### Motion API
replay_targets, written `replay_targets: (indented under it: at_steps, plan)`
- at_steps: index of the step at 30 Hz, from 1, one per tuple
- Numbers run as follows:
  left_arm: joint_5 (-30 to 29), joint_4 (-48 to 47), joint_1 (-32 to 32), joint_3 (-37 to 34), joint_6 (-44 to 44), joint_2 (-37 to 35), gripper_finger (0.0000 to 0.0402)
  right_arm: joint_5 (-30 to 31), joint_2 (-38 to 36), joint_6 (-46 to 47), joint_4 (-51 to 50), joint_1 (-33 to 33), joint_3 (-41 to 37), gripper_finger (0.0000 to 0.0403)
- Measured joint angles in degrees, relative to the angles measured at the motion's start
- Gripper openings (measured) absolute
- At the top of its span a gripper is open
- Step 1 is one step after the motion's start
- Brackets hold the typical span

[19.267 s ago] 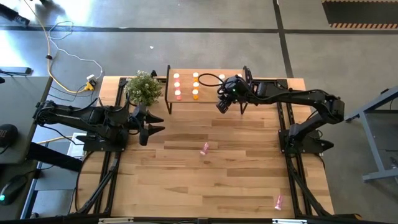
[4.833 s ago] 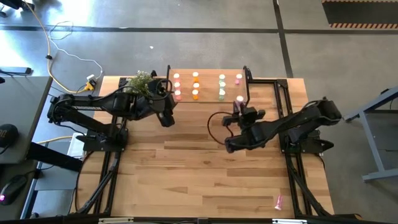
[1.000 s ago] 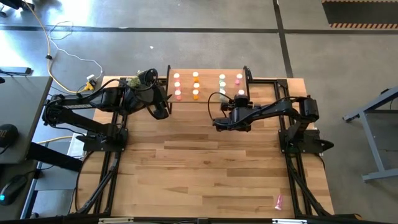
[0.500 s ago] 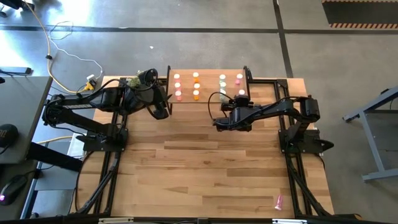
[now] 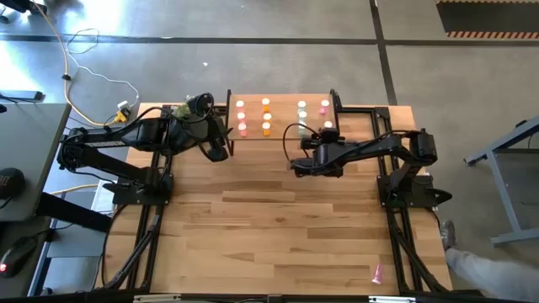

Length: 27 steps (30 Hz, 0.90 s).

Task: Pick and place medicine bottles onto shelf by color
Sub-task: Put the top violet pill bottle on the shelf aligned with the other violet pill bottle

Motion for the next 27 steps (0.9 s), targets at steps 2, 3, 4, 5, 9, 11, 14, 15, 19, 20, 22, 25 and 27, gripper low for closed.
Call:
replay_targets:
  at_steps: [2,3,4,5,9,11,14,15,19,20,22,25,27]
  plan:
    - [0.0,0.0,0.0,0.0,0.0,0.0,0.0207,0.4,-0.8,0.0,-0.3,0.0,0.0,0.0220]
    - [0.0,0.0,0.0,0.0,0.0,0.0,0.0207,0.4,-1.0,0.0,-0.3,0.0,0.0,0.0220]
    - [0.2,0.0,0.0,0.0,0.0,0.0,0.0207,0.4,-1.2,-0.1,-0.3,0.0,0.0,0.0220]
    - [0.2,0.0,0.0,0.0,0.0,0.0,0.0207,0.5,-1.3,-0.2,-0.3,0.0,0.0,0.0220]
    - [0.2,0.0,0.0,0.0,0.0,0.0,0.0207,0.6,-1.3,-0.7,-0.3,0.0,0.0,0.0220]
    - [0.2,0.0,0.0,0.0,0.0,0.0,0.0207,0.6,-1.3,-0.6,-0.2,0.0,0.0,0.0220]
    - [0.2,0.0,0.0,0.0,0.0,0.0,0.0207,0.8,-1.6,-0.6,-0.2,0.0,0.1,0.0220]
    - [0.3,0.0,0.0,0.0,0.0,0.0,0.0207,0.9,-1.6,-0.6,-0.6,0.0,0.4,0.0220]
    - [0.5,0.0,0.0,0.0,0.0,0.0,0.0207,1.5,-1.6,-3.7,-1.3,0.0,2.5,0.0220]
    - [0.5,0.0,0.0,0.0,0.0,0.0,0.0207,1.5,-1.6,-4.4,-1.6,0.0,2.8,0.0220]
    - [0.7,0.0,0.0,0.0,0.0,0.0,0.0207,1.5,-1.6,-5.0,-2.4,-0.2,3.8,0.0220]
    - [1.2,0.0,0.0,0.0,0.0,0.0,0.0207,1.6,-1.6,-5.0,-3.6,-0.2,4.9,0.0220]
    - [1.5,0.0,0.0,0.0,-0.2,0.0,0.0207,1.9,-1.6,-5.0,-4.5,-0.2,5.4,0.0220]
